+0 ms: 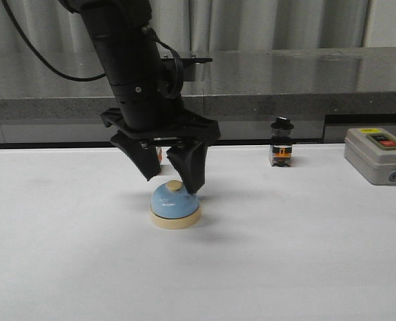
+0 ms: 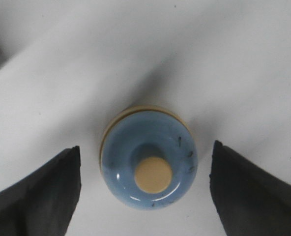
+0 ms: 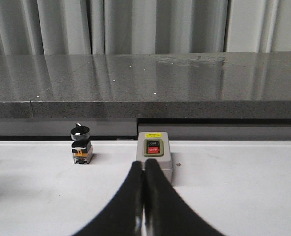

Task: Place and press bell with both arms
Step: 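Set the bell down, open the left gripper and raise it away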

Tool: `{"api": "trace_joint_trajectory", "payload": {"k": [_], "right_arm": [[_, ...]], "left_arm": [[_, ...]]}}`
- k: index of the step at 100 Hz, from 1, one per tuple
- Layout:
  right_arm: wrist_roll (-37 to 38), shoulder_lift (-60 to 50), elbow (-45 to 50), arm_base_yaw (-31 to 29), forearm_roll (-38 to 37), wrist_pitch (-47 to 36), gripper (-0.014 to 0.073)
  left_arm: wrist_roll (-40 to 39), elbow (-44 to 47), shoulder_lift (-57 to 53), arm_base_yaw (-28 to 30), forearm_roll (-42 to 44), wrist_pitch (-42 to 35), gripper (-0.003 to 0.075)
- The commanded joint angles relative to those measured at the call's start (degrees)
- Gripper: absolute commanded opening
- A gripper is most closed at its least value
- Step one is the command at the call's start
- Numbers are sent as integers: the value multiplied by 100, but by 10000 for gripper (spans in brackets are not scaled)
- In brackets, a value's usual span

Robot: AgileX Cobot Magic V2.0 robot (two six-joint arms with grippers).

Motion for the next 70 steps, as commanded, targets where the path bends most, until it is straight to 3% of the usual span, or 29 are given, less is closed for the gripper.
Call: {"api": "trace_joint_trajectory", "payload": {"k": [1, 15, 38, 70], "right_arm": [[-29, -70, -1, -36, -14, -490, -59], [-29, -70, -1, -36, -14, -490, -59], [-29, -70, -1, -36, -14, -490, -59], [-29, -70, -1, -36, -14, -490, -59]], "left_arm": [[-16, -216, -321, -42, -120, -45, 518], [-119, -318, -433, -22, -120, -13, 416], [-192, -326, -883, 265, -99, 87, -19], [-258, -326, -1658, 1533, -108, 214, -19]]}}
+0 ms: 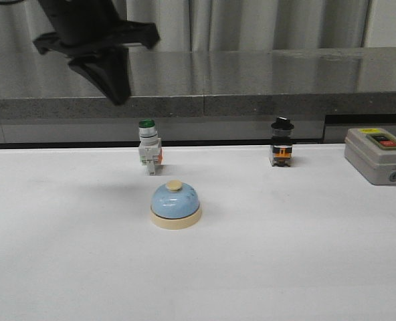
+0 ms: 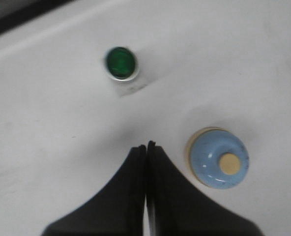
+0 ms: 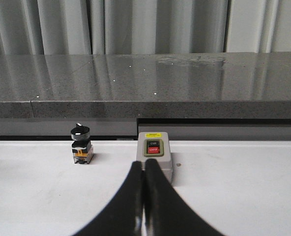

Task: Place and press bell with both arms

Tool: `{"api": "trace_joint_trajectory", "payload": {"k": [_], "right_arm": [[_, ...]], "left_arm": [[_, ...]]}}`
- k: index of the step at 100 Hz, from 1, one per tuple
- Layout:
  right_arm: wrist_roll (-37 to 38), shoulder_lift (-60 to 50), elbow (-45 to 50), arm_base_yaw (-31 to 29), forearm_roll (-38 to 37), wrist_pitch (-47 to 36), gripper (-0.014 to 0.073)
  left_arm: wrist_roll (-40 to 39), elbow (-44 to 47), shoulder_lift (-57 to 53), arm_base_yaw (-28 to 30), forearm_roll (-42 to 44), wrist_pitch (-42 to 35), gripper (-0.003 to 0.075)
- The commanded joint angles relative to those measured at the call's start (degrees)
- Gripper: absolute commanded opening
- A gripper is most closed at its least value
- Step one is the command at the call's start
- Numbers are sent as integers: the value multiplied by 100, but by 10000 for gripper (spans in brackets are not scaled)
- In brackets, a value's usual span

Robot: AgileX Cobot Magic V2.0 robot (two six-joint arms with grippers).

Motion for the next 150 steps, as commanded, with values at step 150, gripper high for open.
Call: {"api": "trace_joint_trajectory", "payload": {"k": [150], "right_arm": [[-29, -70, -1, -36, -14, -490, -59]], "left_arm": [[-168, 5132, -6781, 1868, -96, -2810, -19]]}}
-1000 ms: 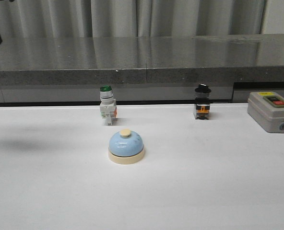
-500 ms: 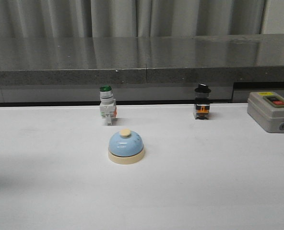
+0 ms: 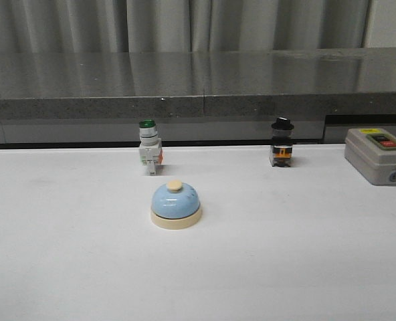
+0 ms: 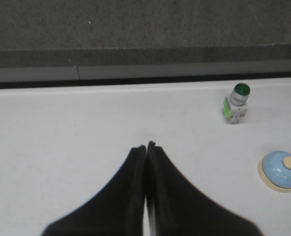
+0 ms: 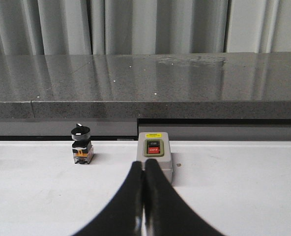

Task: Place and press bell with both arms

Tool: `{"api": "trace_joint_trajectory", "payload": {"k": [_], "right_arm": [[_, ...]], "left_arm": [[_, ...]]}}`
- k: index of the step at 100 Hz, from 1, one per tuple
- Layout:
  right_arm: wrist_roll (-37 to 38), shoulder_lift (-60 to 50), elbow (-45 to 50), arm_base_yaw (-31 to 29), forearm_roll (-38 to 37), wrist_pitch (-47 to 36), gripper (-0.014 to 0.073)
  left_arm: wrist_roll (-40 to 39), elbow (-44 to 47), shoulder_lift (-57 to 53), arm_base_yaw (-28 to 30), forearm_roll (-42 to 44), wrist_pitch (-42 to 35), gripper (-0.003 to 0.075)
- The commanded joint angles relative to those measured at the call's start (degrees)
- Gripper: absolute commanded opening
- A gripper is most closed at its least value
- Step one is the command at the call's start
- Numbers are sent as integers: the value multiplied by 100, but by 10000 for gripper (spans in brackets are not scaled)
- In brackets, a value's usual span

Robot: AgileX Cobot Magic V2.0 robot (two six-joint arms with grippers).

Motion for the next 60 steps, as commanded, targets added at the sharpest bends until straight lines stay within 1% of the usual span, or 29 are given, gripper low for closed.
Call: {"api": "trace_joint_trajectory", "payload": {"k": [1, 37, 60], "right_arm": [[-29, -70, -1, -36, -14, -490, -59], [-29, -70, -1, -36, -14, -490, -59], [-29, -70, -1, -36, -14, -490, -59]], "left_arm": [[-35, 75, -536, 5, -85, -582, -19], [-35, 960, -2386, 5, -52, -598, -19], [-35, 1670, -3529, 5, 47, -808, -19]]}}
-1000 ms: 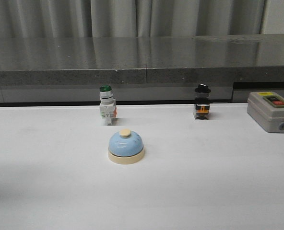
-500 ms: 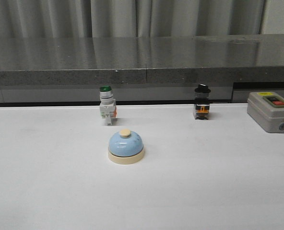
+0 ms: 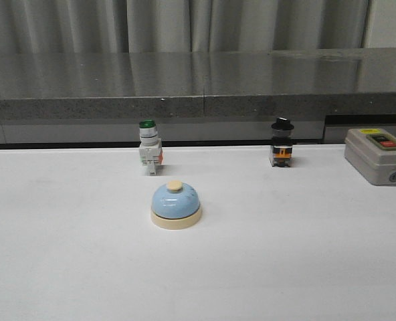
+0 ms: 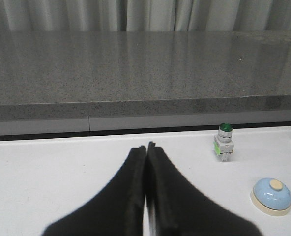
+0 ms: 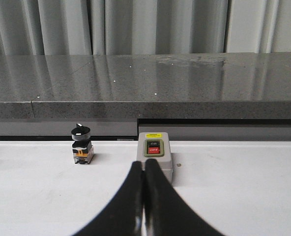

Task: Place and press bell with both arms

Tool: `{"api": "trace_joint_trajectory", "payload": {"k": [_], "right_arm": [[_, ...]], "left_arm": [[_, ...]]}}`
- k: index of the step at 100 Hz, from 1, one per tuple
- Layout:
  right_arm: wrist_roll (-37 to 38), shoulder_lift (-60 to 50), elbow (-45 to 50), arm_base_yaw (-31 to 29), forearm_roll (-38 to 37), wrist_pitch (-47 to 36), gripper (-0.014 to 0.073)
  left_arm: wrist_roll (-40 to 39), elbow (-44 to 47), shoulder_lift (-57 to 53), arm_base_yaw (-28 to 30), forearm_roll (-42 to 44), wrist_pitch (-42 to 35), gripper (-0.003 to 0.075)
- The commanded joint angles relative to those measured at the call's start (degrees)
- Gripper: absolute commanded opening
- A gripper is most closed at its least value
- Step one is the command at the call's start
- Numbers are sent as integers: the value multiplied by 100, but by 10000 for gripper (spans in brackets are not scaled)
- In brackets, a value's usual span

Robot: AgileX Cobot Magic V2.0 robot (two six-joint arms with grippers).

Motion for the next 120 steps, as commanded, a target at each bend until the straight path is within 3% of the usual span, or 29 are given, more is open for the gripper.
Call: {"api": "trace_joint_trajectory", "payload": {"k": [1, 15, 37, 47, 55, 61, 72, 120], "right_arm": [[-29, -70, -1, -36, -14, -490, -59], [-29, -70, -1, -36, -14, -490, -59], [-29, -70, -1, -36, -14, -483, -59], [-29, -70, -1, -36, -14, -483, -59], [-29, -70, -1, -36, -14, -483, -59], [-29, -70, -1, -36, -14, -488, -59], [-29, -70, -1, -36, -14, -488, -59], [-29, -70, -1, -36, -14, -488, -59]], "left_arm": [[-35, 133, -371, 5, 3, -535, -19], [-35, 697, -1049, 5, 3, -1089, -19], [-35, 1951, -1262, 5, 293, -3322, -19], [-35, 2413, -1262, 5, 400, -3884, -19], [-35, 2672, -1262, 5, 400, -3898, -19], [-35, 2651, -1262, 5, 400, -3398, -19], [-35, 2651, -1262, 5, 400, -3165, -19], [-35, 2651, -1262, 5, 400, -3091, -19]]}}
